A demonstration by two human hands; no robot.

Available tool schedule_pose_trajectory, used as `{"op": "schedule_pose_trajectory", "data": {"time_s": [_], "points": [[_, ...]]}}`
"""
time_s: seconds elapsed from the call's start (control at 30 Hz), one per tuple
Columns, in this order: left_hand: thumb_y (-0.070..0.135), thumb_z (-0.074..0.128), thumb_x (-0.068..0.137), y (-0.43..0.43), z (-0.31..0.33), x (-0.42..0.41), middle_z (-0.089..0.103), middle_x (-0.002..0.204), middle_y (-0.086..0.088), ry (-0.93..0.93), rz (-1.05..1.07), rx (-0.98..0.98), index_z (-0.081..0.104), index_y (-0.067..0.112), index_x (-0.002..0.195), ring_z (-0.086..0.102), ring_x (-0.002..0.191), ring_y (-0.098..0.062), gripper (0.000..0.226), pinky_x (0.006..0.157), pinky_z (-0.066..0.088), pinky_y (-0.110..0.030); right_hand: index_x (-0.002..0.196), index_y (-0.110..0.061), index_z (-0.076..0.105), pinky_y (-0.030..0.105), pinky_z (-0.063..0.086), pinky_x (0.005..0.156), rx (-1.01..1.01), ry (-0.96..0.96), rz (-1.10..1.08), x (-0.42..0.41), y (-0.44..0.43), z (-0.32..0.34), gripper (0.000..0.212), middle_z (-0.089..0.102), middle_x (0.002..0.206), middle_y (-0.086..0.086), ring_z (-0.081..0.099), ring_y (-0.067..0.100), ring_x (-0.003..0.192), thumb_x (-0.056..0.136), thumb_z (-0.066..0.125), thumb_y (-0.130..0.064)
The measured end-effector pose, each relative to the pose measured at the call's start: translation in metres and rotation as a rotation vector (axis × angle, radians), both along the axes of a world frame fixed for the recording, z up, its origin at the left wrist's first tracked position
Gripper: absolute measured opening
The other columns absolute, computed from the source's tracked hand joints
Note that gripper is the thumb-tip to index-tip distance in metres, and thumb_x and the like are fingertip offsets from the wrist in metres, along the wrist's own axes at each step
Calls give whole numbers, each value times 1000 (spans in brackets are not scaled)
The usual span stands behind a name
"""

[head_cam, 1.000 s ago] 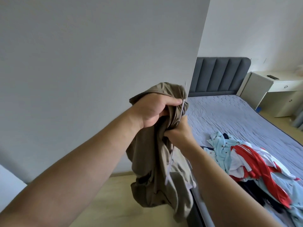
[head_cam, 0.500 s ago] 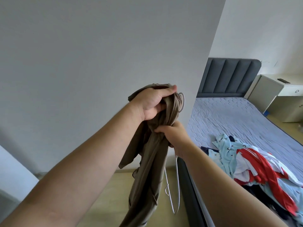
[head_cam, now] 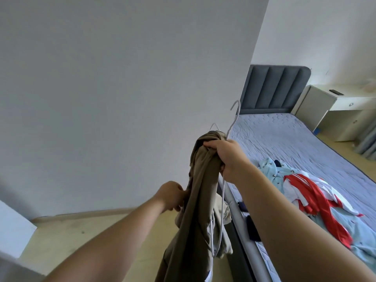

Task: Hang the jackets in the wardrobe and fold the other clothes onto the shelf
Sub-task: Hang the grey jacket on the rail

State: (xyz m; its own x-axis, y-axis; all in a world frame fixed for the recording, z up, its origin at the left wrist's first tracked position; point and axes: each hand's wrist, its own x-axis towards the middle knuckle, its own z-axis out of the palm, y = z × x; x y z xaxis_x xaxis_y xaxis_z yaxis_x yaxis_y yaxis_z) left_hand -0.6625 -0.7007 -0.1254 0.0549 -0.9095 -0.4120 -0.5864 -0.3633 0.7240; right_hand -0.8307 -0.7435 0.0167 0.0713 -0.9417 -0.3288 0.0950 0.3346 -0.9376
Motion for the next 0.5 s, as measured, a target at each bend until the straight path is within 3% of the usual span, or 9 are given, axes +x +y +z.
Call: {"op": "schedule_pose_trajectory", "data": {"time_s": [0.07,0.13,0.2,0.27,0.33,0.4,0.5], "points": [[40,53,93,-2,-9,-8,74,71,-5,-101,34,55,69,4,82,68,52,-17,41,50,53,-26,96,-6,69,27,56,52,10,11,5,-6,2,0,15,74,70,9,71,19,57,83,76,-9],[35,55,94,-4,-14,-16,72,86,-11,-12,127,191,65,4,90,71,62,-23,34,54,59,-31,99,-6,69,31,61,59,26,5,-12,-13,4,1,18,75,75,11,72,22,62,83,77,-10],[30,59,96,-7,-17,-23,67,93,-14,390,279,416,63,2,98,70,77,-31,29,63,61,-39,98,-6,70,30,58,53,46,-36,-39,-21,4,4,16,75,75,12,72,22,59,83,76,-9],[25,59,99,-12,-19,-29,67,90,-16,744,354,484,63,-3,104,67,81,-33,28,73,60,-42,95,-5,69,24,52,44,71,-81,-65,-31,5,7,12,74,72,12,70,21,53,84,75,-8],[24,54,99,-20,-24,-37,64,88,-13,690,332,394,60,2,103,64,77,-28,23,78,54,-36,93,-6,70,21,47,40,93,-99,-77,-41,7,12,11,74,71,11,69,19,50,84,76,-11],[21,53,101,-27,-25,-48,67,89,-6,550,274,271,61,9,105,69,73,-20,15,72,57,-30,94,-8,71,23,49,41,100,-96,-83,-52,8,15,14,75,75,11,69,19,53,83,77,-14],[30,58,101,-42,-34,-64,62,124,-13,434,202,166,51,16,133,67,106,-27,35,84,59,-35,98,-6,71,33,60,64,94,-117,-93,-66,9,22,17,77,85,14,73,24,63,83,76,-14]]}}
